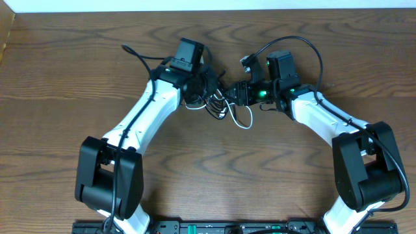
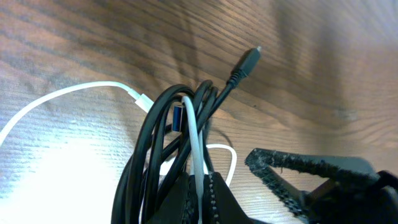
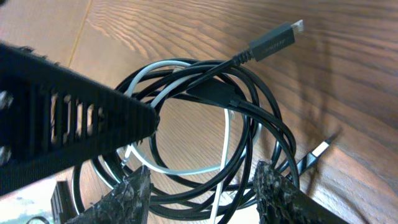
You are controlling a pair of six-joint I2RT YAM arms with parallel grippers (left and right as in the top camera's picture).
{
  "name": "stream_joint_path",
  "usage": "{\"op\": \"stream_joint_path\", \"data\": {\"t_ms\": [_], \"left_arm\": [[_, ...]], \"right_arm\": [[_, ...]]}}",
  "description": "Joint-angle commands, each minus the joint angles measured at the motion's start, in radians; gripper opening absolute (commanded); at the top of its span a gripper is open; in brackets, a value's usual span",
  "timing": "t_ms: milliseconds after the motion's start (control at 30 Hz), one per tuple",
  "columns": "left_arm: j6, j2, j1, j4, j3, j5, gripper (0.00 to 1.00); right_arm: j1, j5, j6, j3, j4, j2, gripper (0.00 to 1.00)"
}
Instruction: Untangle cables
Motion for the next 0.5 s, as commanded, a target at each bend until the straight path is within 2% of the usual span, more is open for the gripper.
{"op": "stream_joint_path", "data": {"t_ms": [0, 367, 467], "left_arm": [[-0.084, -0.002, 0.026, 0.002, 0.017, 0.088, 0.08], [-0.116, -0.002, 0.042, 0.015, 0.017, 0.195, 0.08], [-0.122, -0.002, 0.042, 0.024, 0.017, 0.226, 0.07]], "right_arm": [[0.021, -0.047, -0.048, -0.001, 0.013, 0.006, 0.48], [0.066, -0.066, -0.090, -0.001, 0.050, 0.006, 0.44], [0.075, -0.040, -0.089, -0.001, 0.053, 0.006, 0.40]]}}
